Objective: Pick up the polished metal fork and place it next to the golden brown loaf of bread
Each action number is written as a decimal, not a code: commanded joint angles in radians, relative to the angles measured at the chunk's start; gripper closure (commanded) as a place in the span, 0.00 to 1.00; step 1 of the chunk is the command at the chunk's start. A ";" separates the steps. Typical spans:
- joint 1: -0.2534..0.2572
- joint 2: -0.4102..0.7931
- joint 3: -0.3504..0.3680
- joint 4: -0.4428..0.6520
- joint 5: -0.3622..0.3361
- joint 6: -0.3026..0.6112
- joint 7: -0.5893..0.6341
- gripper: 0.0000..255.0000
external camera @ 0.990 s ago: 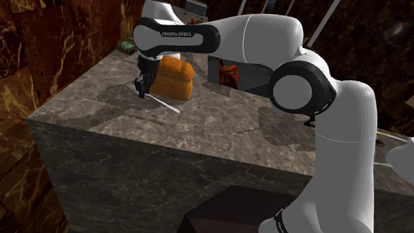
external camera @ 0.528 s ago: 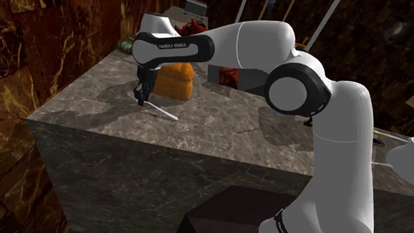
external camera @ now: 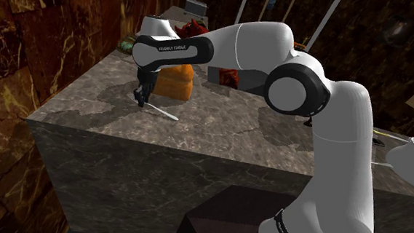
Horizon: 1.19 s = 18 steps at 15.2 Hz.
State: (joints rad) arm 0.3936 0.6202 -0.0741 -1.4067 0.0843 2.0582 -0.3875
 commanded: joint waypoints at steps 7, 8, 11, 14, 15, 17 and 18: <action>0.000 -0.013 -0.001 0.012 -0.001 -0.026 0.001 0.00; -0.001 -0.025 -0.002 0.027 -0.003 -0.052 0.002 0.00; -0.002 -0.044 -0.003 0.058 -0.005 -0.101 0.003 0.00; -0.002 -0.044 -0.003 0.058 -0.005 -0.101 0.003 0.00; -0.002 -0.044 -0.003 0.058 -0.005 -0.101 0.003 0.00; -0.002 -0.044 -0.003 0.058 -0.005 -0.101 0.003 0.00; -0.002 -0.044 -0.003 0.058 -0.005 -0.101 0.003 0.00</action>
